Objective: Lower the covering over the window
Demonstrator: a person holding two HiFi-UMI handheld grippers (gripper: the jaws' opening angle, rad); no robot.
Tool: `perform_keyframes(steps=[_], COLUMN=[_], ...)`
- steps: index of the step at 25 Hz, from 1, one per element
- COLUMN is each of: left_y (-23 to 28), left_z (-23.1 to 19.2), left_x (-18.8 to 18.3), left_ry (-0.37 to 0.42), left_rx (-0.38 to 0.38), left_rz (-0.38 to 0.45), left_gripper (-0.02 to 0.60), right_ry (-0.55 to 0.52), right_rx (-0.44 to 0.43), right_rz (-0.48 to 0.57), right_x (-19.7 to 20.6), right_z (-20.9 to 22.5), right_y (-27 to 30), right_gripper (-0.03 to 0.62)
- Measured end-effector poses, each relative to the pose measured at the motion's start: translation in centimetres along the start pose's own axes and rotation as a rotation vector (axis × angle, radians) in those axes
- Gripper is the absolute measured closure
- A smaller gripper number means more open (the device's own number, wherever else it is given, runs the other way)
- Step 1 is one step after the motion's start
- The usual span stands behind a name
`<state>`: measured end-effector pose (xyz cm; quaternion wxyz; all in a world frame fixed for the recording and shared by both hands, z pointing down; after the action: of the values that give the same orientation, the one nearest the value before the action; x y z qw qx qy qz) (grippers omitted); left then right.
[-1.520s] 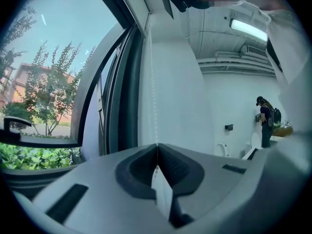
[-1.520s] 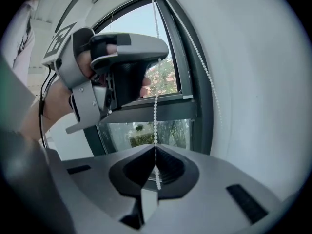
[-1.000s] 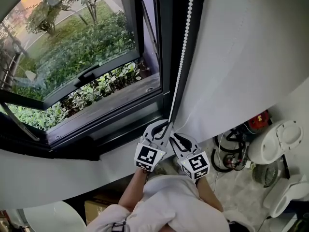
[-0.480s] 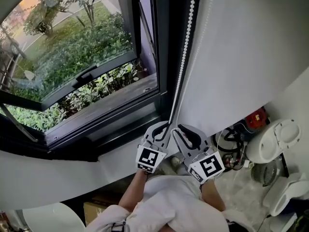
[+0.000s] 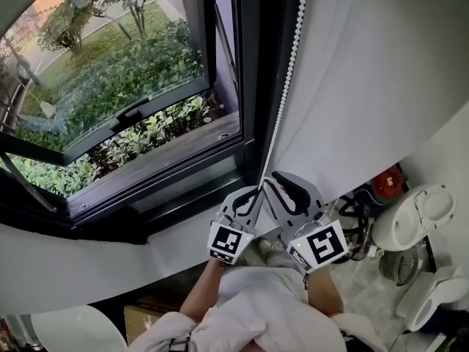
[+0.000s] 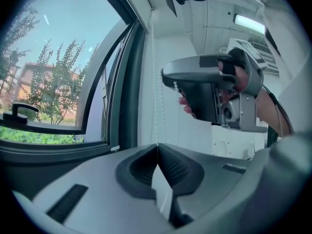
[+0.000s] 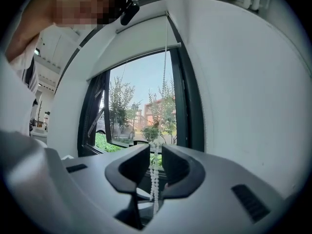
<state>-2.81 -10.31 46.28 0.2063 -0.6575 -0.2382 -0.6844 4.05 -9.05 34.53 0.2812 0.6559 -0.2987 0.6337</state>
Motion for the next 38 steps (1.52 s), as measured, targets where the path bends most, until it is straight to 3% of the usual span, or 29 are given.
perform_keyframes(steps=[4, 14, 16, 20, 38], left_y=[0.0, 0.1, 0.1, 0.4, -1.1], left_z=[0.7, 1.5, 1.5, 1.3, 1.1], left_x=[1.9, 6.3, 6.9, 7.4, 13.8], left_ry=[0.011, -0.022, -0.033, -0.027, -0.077], left_rx=[0.012, 0.021, 0.019, 0.019, 0.041], left_rz=[-0.060, -0.144, -0.149, -0.155, -0.299], left_gripper=[0.566, 0.566, 0.566, 0.566, 0.565], right_ry=[-0.007, -0.066, -0.060, 0.003, 0.096], right_rx=[0.007, -0.002, 0.001, 0.020, 0.030], right_rz=[0.085, 0.121, 0.127, 0.141, 0.051], right_x=[-2.3, -4.6, -4.6, -3.8, 3.1], right_z=[0.5, 1.5, 1.7, 2.2, 1.5], right_y=[0.1, 1.7, 2.0, 2.2, 3.7], right_gripper=[0.518, 0.519, 0.577, 0.597, 0.598])
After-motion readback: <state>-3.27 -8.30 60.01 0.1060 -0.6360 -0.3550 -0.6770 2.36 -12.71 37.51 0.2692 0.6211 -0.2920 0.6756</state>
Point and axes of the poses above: the fingertips, and each gripper's own axes: y forward along the fingers, z to its right, x out of its underside, the point moved 5 cm from there along -y, backward along the fingers, and after that the axes turned 6 degrees about -x, right-handed, at the moved point
